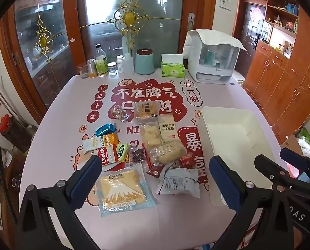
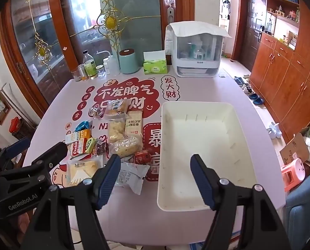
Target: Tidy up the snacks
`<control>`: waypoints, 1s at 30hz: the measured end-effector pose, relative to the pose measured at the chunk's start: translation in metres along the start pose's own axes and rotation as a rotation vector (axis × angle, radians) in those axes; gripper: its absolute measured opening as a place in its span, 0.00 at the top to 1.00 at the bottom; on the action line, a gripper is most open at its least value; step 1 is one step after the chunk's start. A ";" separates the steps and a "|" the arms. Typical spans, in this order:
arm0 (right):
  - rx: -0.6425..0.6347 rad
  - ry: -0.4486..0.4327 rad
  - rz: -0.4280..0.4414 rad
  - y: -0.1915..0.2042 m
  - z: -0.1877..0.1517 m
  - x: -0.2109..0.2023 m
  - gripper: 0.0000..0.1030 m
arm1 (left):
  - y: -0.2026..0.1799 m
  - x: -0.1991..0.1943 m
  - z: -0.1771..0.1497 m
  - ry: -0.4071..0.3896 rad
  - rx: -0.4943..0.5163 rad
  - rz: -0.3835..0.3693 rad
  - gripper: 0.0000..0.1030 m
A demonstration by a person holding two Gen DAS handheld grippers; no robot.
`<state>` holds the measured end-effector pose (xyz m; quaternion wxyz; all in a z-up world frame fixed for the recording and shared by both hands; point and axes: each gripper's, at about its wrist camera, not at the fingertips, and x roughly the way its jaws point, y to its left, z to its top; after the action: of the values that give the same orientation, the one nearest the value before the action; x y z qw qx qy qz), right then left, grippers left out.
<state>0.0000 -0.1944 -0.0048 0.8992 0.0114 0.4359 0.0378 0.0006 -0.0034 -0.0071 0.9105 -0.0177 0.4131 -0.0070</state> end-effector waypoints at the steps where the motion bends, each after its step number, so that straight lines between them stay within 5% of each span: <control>1: 0.002 0.002 -0.005 -0.001 0.000 0.000 0.32 | -0.001 -0.001 0.000 0.000 0.004 0.000 0.01; 30: -0.012 0.035 -0.039 -0.011 -0.012 0.003 0.32 | -0.016 -0.010 -0.004 0.002 0.012 0.003 0.01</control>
<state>-0.0066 -0.2049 -0.0154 0.8920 -0.0034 0.4514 0.0229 -0.0095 -0.0197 -0.0015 0.9102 -0.0114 0.4139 -0.0082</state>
